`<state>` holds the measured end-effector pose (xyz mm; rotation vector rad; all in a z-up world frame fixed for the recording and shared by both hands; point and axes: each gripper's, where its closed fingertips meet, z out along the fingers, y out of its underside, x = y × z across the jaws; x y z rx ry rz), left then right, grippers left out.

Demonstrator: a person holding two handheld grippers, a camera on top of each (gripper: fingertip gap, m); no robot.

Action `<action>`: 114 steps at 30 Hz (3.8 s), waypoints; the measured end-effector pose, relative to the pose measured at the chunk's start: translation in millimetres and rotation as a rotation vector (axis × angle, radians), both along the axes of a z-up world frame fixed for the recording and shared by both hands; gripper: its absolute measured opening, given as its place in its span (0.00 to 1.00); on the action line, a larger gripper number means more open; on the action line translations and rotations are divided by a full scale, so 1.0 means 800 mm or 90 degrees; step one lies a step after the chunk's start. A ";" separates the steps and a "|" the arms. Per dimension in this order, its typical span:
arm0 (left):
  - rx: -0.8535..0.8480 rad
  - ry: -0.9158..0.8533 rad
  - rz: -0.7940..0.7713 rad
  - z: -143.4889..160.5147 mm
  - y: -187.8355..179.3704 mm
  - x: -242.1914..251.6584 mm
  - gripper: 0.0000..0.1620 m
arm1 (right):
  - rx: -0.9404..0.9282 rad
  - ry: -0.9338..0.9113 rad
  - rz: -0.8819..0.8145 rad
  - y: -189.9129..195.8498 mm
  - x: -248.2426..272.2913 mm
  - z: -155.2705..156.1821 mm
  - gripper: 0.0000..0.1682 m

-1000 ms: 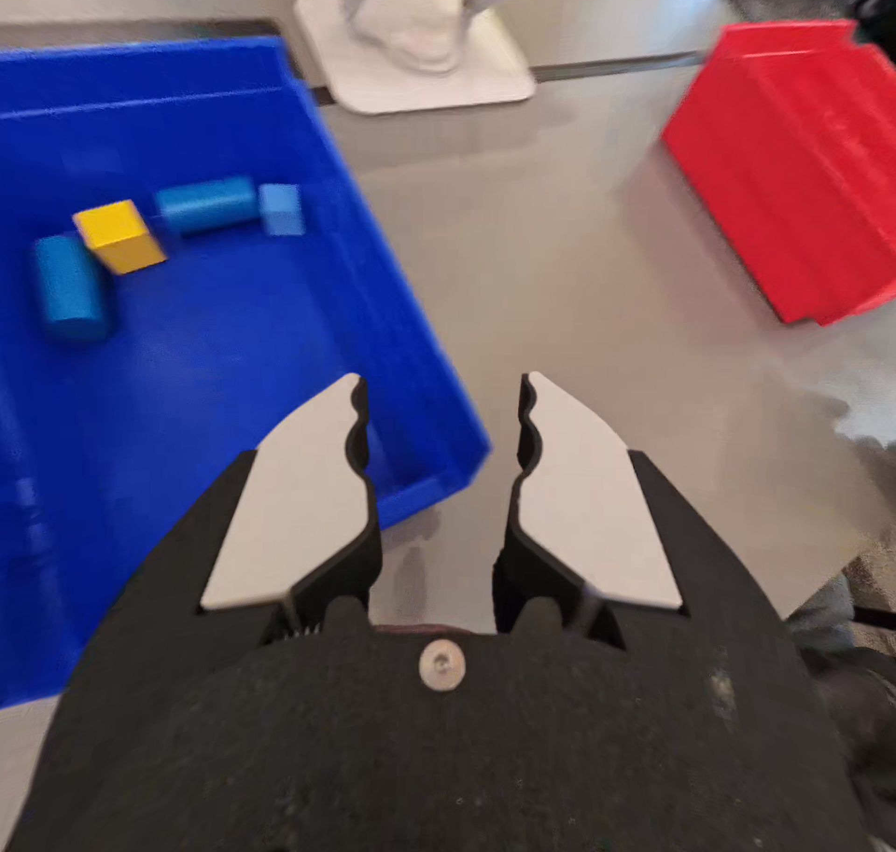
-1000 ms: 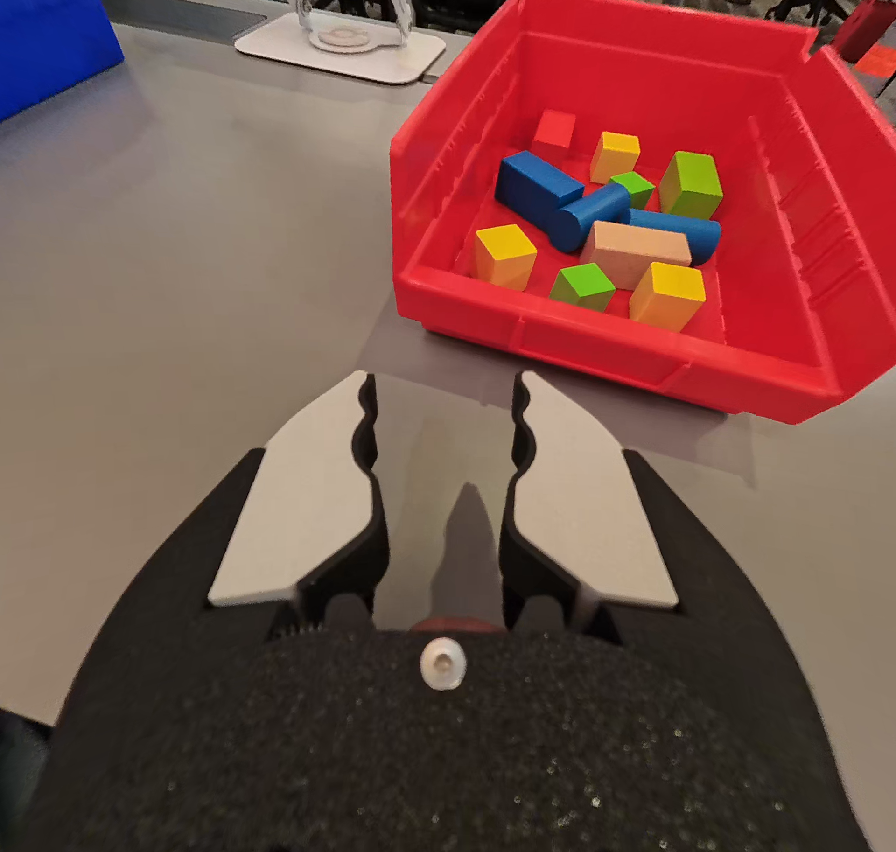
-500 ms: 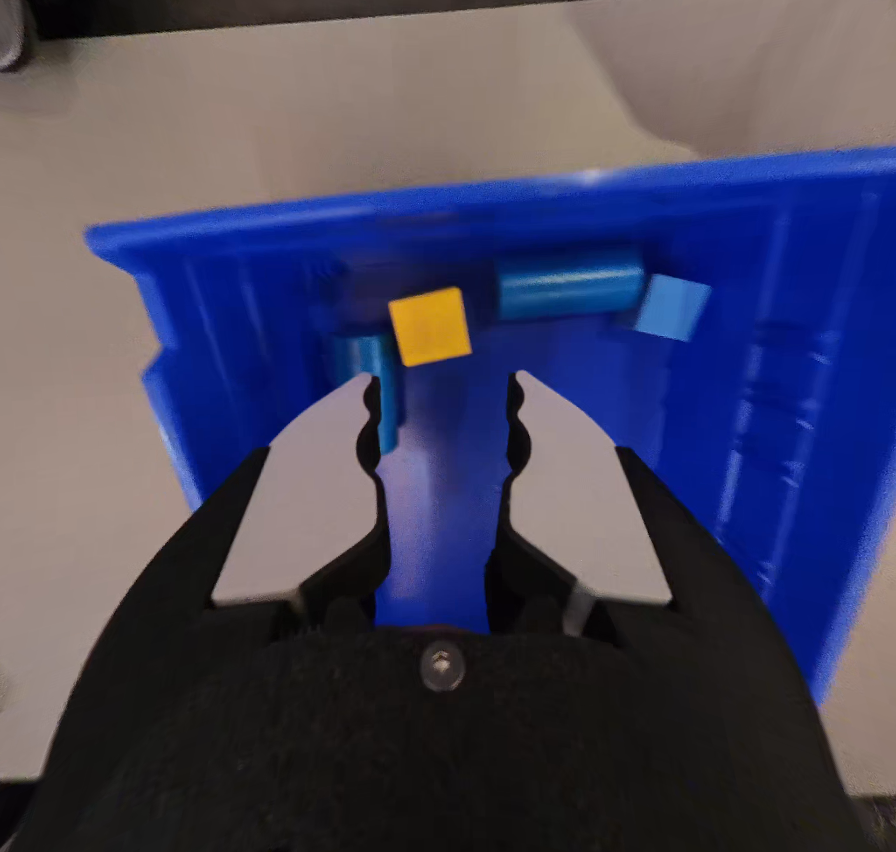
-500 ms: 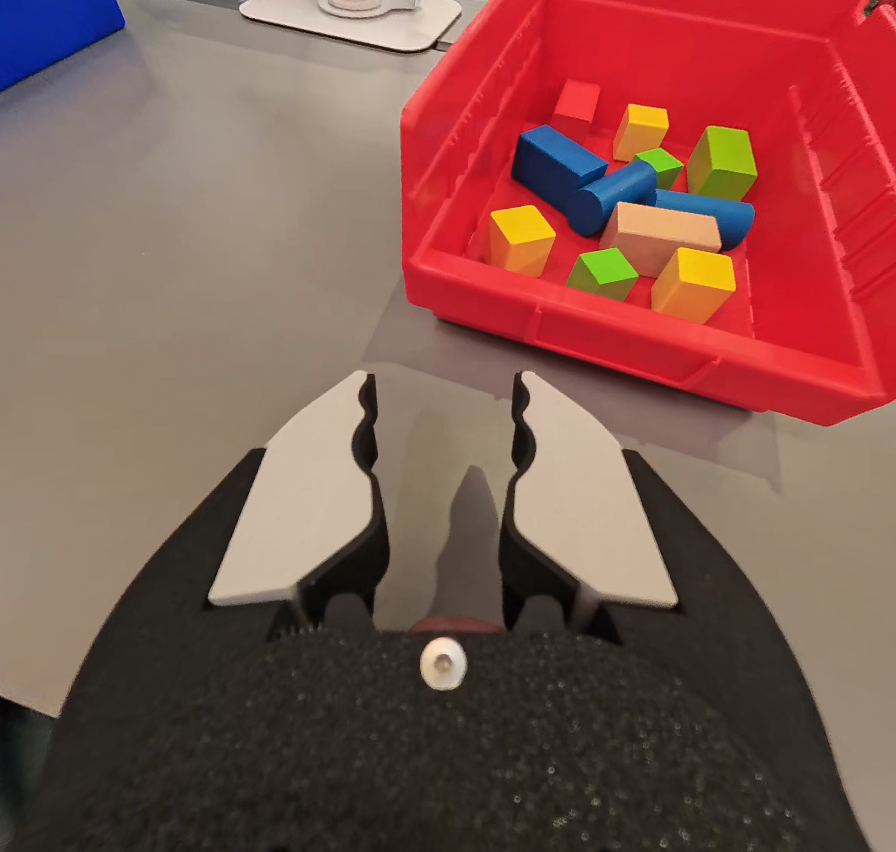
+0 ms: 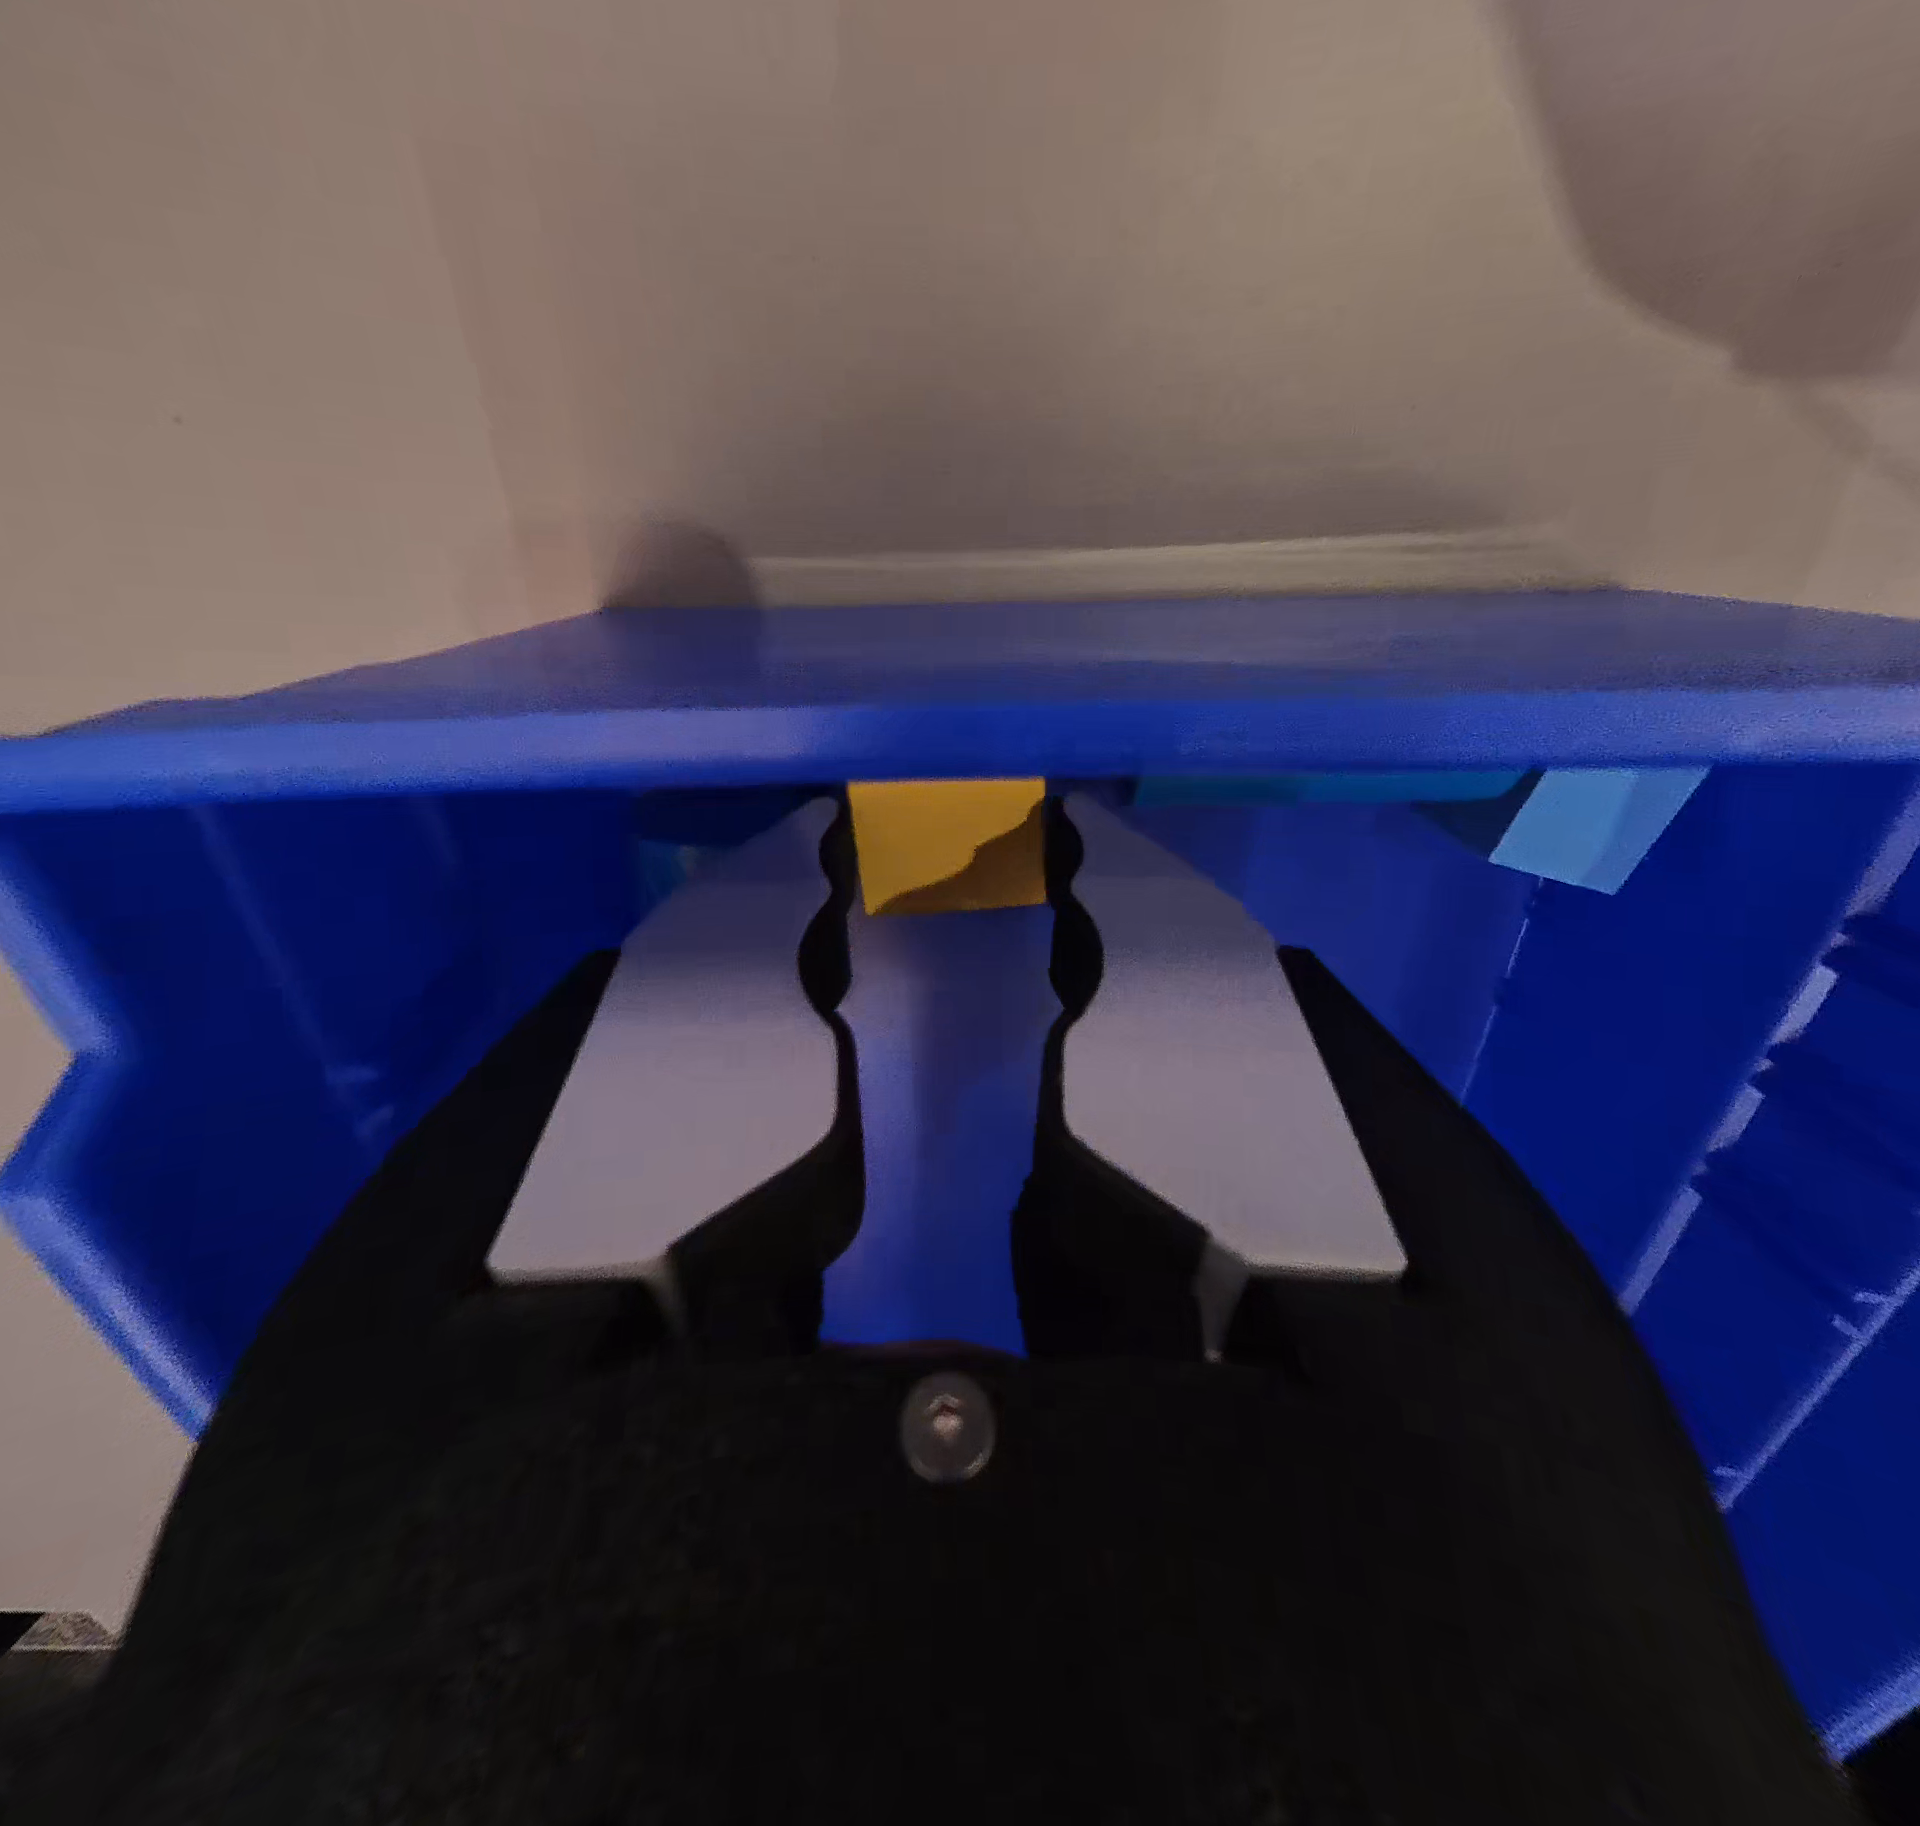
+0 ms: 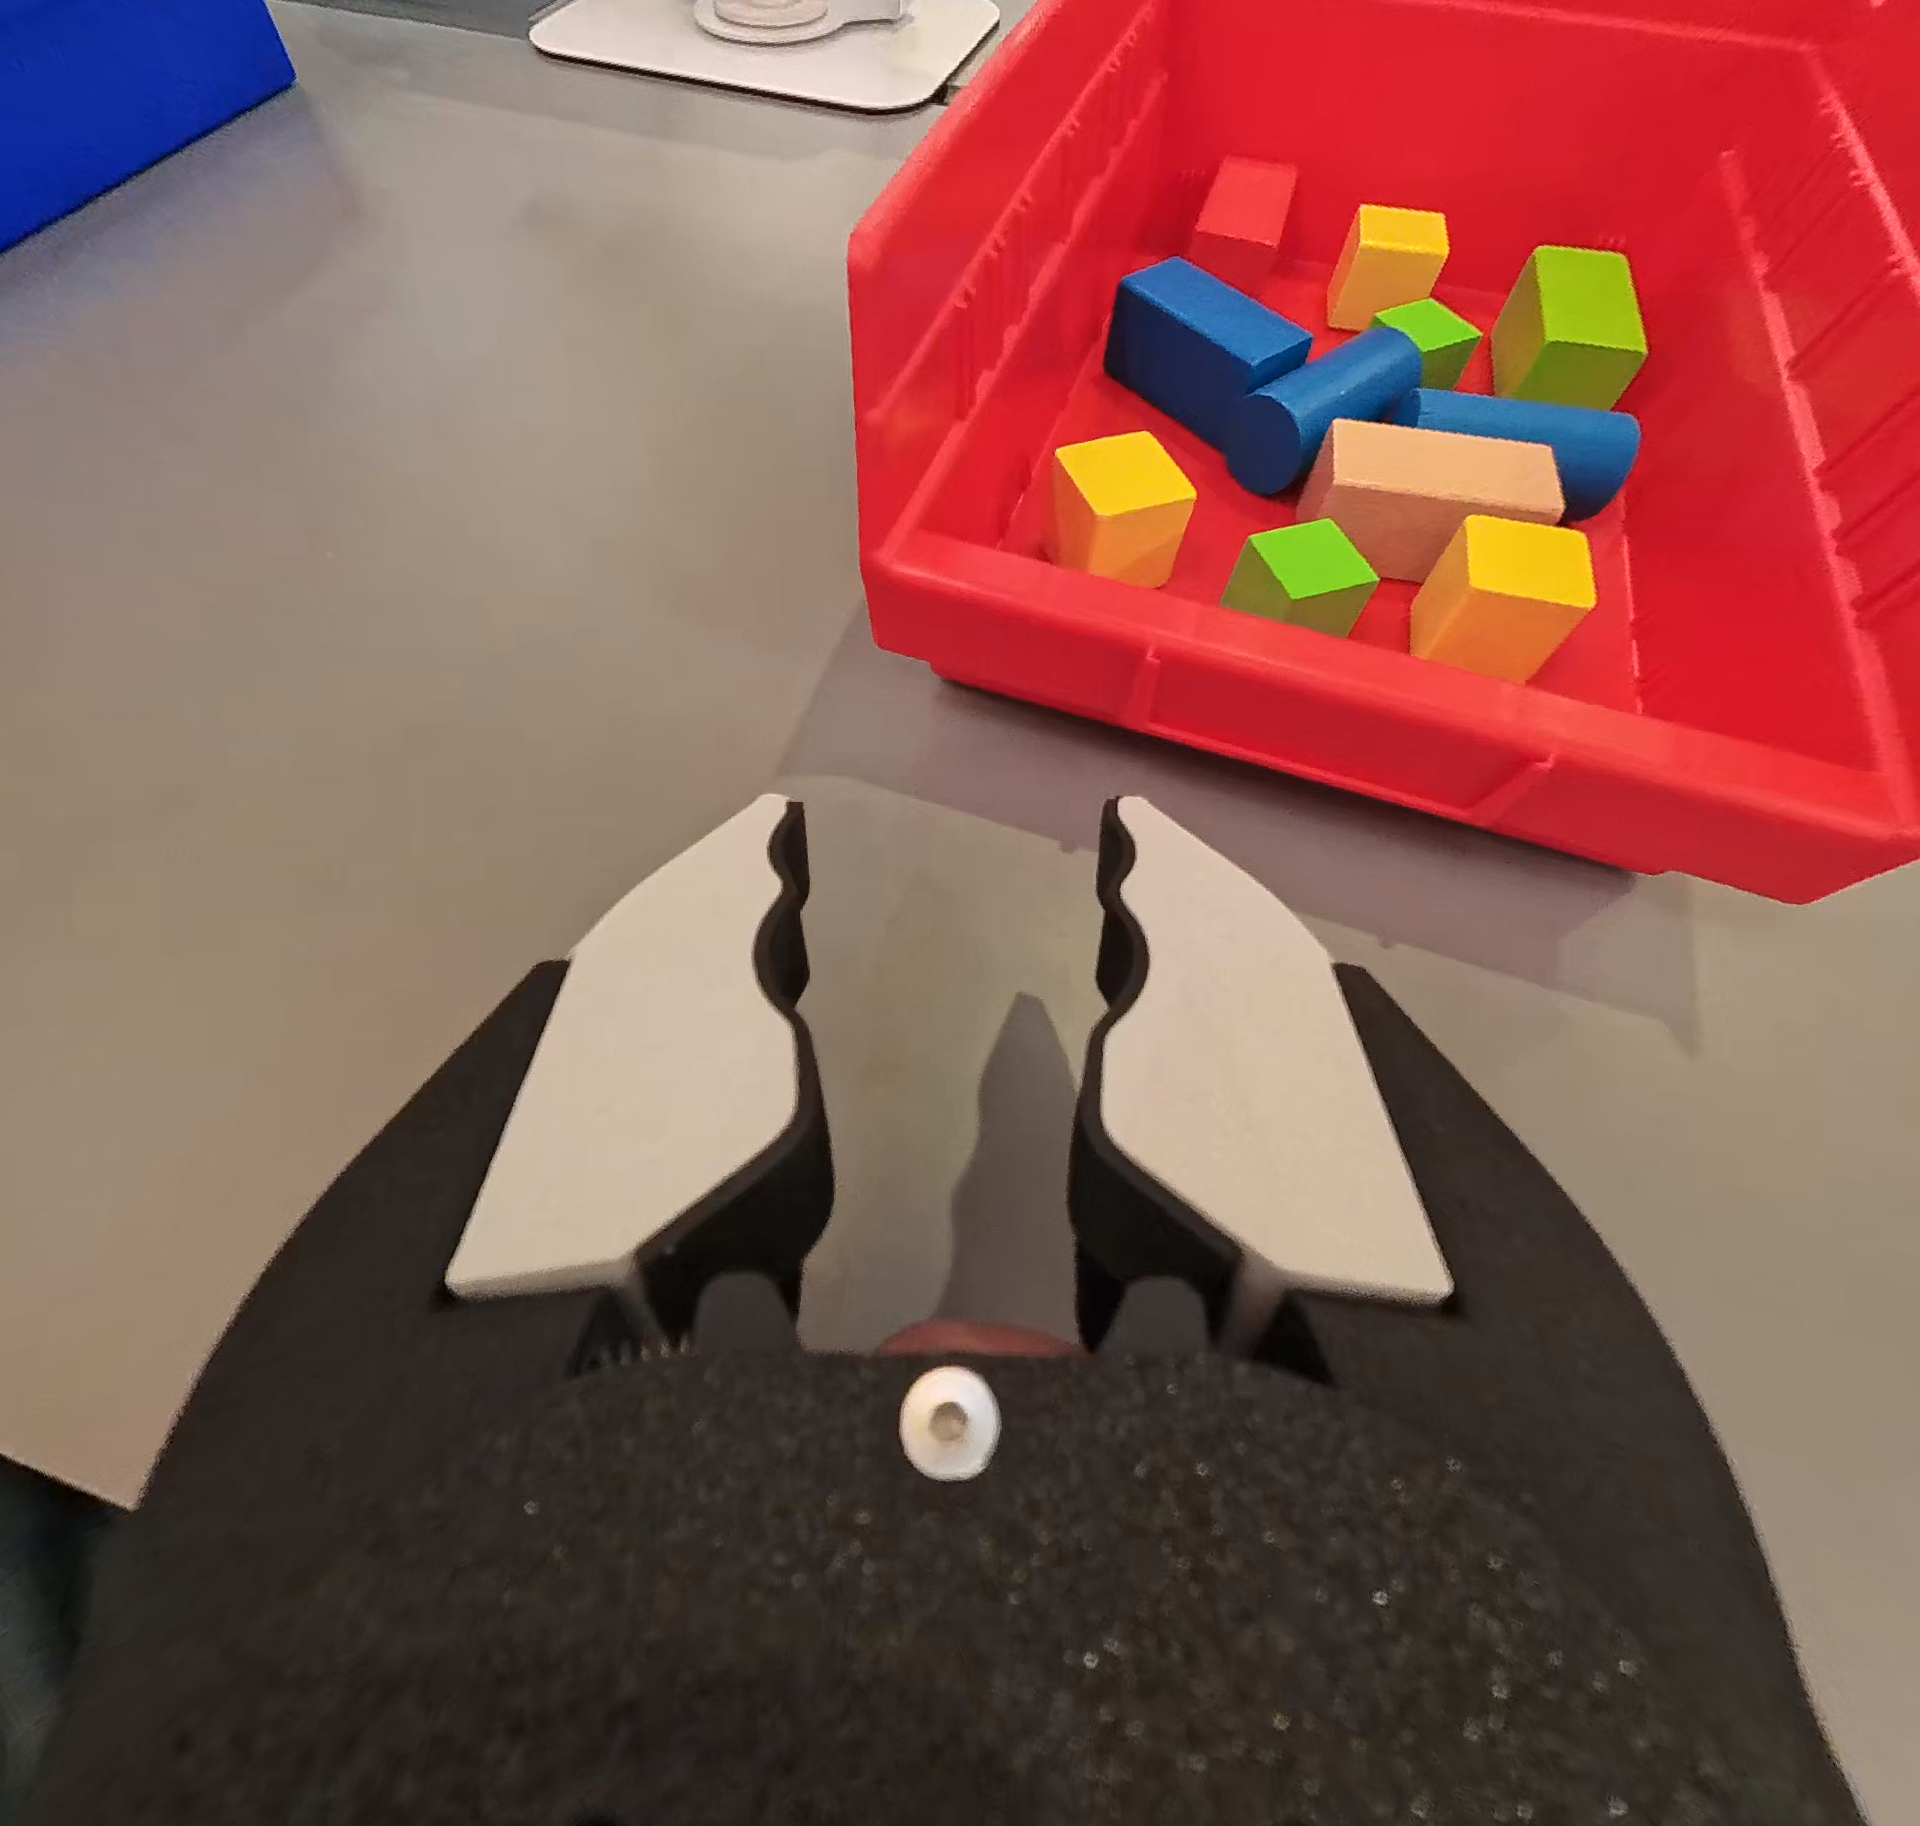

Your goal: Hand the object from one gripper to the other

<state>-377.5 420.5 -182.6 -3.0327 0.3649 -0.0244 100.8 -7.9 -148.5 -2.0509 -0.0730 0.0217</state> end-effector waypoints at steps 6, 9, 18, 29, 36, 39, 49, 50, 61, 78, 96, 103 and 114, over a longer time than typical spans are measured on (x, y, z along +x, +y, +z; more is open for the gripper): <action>0.030 -0.108 -0.032 0.028 -0.016 0.017 0.21 | 0.007 0.008 0.002 -0.002 -0.001 0.004 0.32; 0.085 -0.231 -0.062 0.068 -0.042 0.036 0.21 | 0.027 0.004 0.010 -0.002 -0.004 0.012 0.32; 0.130 -0.799 -0.198 0.230 -0.259 0.164 0.21 | 0.161 -0.004 0.190 0.053 -0.074 0.083 0.34; -0.188 -1.115 -0.133 0.215 -0.427 0.311 0.21 | 0.247 0.031 0.561 0.110 -0.284 0.168 0.37; -0.227 -1.136 -0.144 0.216 -0.455 0.328 0.21 | 0.262 0.086 0.621 0.098 -0.293 0.172 0.20; -0.209 -1.155 -0.173 0.214 -0.469 0.316 0.32 | 0.224 0.077 0.624 0.094 -0.293 0.163 0.20; -0.088 -0.935 -0.314 0.093 -0.552 0.262 0.35 | 0.247 -0.033 0.344 0.137 -0.096 0.258 0.21; -0.090 -0.939 -0.316 0.095 -0.553 0.264 0.35 | 0.247 -0.047 0.286 0.146 -0.060 0.266 0.21; -0.040 -0.929 -0.348 0.104 -0.546 0.264 0.29 | -0.169 -0.105 0.083 0.280 0.116 0.094 0.21; -0.015 -0.864 -0.412 0.094 -0.553 0.258 0.29 | -0.590 -0.116 0.206 0.292 0.117 -0.061 0.20; 0.184 -0.720 -0.353 0.091 -0.484 0.224 0.29 | 0.021 0.016 0.115 0.103 -0.027 0.099 0.33; 0.327 -0.429 -0.348 0.091 -0.414 0.165 0.25 | 0.052 0.204 0.165 0.042 -0.102 0.055 0.33; 0.278 -0.080 -0.083 0.144 -0.140 0.000 0.33 | 0.079 0.002 0.185 0.043 -0.109 0.040 0.34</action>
